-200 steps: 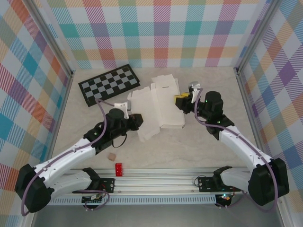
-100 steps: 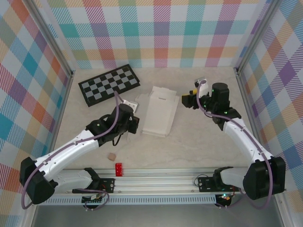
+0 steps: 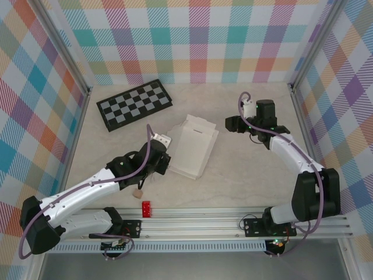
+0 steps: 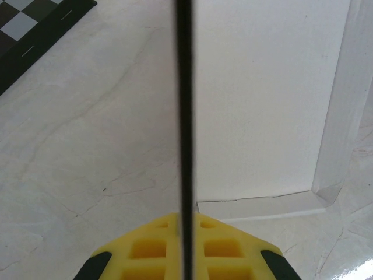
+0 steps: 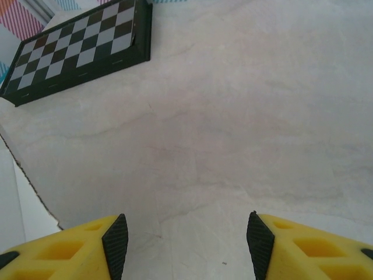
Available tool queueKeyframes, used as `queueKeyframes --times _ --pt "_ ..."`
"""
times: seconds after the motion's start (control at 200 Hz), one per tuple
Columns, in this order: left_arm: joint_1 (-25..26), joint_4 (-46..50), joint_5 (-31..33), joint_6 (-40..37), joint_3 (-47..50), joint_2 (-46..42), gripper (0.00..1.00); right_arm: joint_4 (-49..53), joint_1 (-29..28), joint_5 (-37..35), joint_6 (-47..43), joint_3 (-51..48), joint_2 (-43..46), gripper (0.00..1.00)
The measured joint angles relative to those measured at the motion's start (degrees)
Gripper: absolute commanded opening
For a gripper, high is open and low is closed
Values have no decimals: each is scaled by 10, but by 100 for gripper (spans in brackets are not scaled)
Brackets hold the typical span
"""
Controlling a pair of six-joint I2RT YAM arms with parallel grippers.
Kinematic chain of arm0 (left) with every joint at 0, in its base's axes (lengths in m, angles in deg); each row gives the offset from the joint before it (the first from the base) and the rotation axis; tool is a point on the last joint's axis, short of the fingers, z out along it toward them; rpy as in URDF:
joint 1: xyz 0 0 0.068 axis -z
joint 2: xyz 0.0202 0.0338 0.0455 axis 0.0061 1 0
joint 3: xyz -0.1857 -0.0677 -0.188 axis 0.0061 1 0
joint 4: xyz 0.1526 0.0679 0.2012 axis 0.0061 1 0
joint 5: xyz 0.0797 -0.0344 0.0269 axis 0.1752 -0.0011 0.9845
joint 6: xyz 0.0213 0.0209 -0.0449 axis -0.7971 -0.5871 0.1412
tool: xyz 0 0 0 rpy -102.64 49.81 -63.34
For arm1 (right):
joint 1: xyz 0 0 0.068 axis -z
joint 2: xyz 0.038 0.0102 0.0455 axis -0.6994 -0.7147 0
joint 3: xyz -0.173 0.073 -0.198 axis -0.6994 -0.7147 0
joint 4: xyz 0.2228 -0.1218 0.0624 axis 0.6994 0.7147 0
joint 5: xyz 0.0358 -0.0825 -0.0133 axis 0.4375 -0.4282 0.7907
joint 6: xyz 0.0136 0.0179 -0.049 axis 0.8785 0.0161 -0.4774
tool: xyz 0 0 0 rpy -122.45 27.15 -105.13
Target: Fold the paper box
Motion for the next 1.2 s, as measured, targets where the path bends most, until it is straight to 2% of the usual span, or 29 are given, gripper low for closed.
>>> queueKeyframes --times 0.5,0.64,0.775,0.99,1.15,1.2 --pt "3 -44 13 21 16 -17 0 14 0 149 76 -14 -16 55" --pt "3 -48 12 22 16 -17 0 14 -1 173 74 -14 -16 52" --pt "3 -49 7 24 16 -13 0 28 -12 171 35 -12 -16 48" --pt "7 -58 -9 24 16 -6 0 41 -22 132 -42 -2 -17 32" --pt "9 -58 -11 26 15 -5 0 53 -35 114 -115 14 -17 11" --pt "9 -56 -10 29 15 -2 0 59 -46 104 -144 14 -17 8"
